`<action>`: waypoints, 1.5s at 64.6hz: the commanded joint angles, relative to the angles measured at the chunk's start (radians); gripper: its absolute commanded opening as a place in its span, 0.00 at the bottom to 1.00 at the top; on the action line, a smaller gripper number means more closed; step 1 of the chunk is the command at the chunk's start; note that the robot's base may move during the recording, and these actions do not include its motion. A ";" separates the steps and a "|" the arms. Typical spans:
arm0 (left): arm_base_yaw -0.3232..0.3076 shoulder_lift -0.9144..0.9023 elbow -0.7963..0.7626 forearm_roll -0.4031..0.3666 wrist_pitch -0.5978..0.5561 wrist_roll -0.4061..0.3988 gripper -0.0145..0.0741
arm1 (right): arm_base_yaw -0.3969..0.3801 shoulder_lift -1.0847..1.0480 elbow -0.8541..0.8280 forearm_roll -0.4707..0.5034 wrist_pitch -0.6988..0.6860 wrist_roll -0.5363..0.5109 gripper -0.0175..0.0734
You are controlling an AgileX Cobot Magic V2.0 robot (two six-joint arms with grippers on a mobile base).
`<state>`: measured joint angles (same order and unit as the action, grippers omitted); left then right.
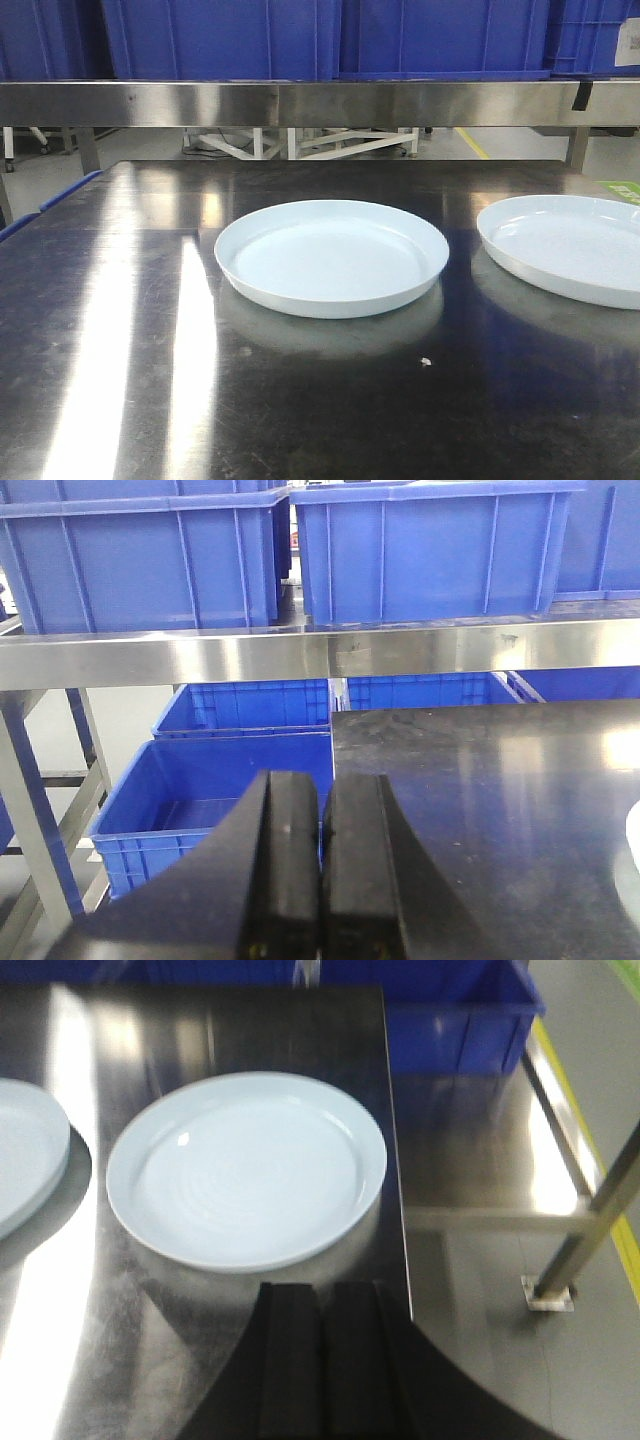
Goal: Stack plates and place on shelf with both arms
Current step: 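Move the right gripper down to the rim of the other white plate, then close the right gripper on the second plate's rim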
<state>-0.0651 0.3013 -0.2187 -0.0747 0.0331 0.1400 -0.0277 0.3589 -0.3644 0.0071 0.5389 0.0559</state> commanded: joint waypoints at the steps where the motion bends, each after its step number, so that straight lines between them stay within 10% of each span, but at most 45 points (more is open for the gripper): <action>1: 0.001 0.006 -0.028 -0.003 -0.086 -0.003 0.26 | -0.006 0.102 -0.103 0.005 -0.010 0.000 0.25; 23: 0.001 0.006 -0.028 -0.003 -0.086 -0.003 0.26 | -0.006 0.445 -0.343 0.178 0.307 0.008 0.25; 41: 0.001 0.006 -0.028 -0.003 -0.086 -0.003 0.26 | -0.045 0.748 -0.520 0.202 0.282 -0.206 0.26; 69: 0.001 0.006 -0.028 -0.003 -0.086 -0.003 0.26 | -0.164 1.181 -0.858 0.202 0.337 -0.212 0.60; 97: 0.001 0.006 -0.028 -0.003 -0.086 -0.003 0.26 | -0.171 1.380 -0.982 0.170 0.344 -0.231 0.62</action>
<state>-0.0651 0.3013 -0.2187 -0.0747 0.0331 0.1400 -0.1938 1.7772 -1.3103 0.1868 0.9099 -0.1554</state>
